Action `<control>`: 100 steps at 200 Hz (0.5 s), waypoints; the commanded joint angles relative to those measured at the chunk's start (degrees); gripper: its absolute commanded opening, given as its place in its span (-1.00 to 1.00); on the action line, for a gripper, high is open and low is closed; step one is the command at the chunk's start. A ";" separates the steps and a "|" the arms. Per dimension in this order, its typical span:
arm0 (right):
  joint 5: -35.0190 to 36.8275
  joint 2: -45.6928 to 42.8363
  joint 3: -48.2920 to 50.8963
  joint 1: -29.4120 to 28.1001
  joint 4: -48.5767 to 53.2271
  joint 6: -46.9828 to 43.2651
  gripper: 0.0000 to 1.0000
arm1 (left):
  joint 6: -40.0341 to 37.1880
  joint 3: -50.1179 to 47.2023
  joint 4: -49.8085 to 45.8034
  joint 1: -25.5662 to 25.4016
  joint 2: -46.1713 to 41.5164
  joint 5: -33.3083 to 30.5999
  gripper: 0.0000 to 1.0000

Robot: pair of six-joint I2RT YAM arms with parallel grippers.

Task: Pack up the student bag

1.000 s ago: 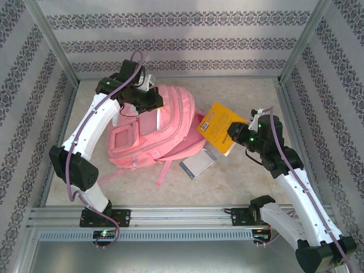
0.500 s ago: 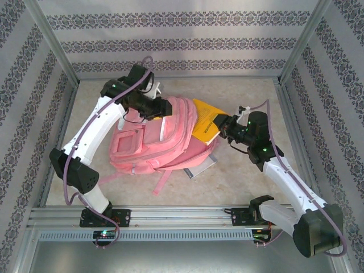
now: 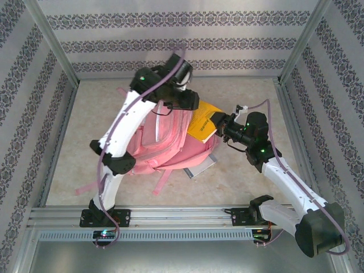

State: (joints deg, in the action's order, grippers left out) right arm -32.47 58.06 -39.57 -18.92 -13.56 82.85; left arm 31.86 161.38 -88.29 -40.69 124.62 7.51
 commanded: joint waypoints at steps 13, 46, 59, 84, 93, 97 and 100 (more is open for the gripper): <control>-2.67 -1.99 -0.86 -1.80 -8.27 1.13 -1.00 | 3.72 2.32 -10.56 -1.65 2.75 -5.20 0.07; -2.56 -2.09 -1.15 -2.37 -7.63 0.82 -1.00 | 3.94 2.28 -10.90 -1.68 3.74 -7.49 0.01; -2.43 -2.25 -1.29 -2.48 -7.29 0.65 -1.00 | 3.49 2.28 -11.52 -1.89 4.21 -7.87 -0.13; -2.12 -2.59 -1.41 -2.49 -7.18 0.74 -1.00 | 2.64 2.28 -13.03 -2.26 5.16 -8.47 -0.59; -2.15 -2.68 -1.56 -2.45 -6.96 0.65 -1.00 | 2.47 2.32 -13.06 -2.20 5.13 -8.46 -0.79; -2.13 -2.76 -1.55 -2.45 -6.85 0.57 -1.00 | 2.38 2.38 -12.90 -2.20 5.01 -8.38 -0.87; -2.13 -2.82 -1.56 -2.48 -6.77 0.49 -1.00 | 2.29 2.43 -12.73 -2.20 4.82 -8.32 -0.93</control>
State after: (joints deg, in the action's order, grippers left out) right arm -32.21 57.93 -39.57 -20.16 -13.50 82.78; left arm 34.96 162.30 -92.20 -42.17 128.92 0.84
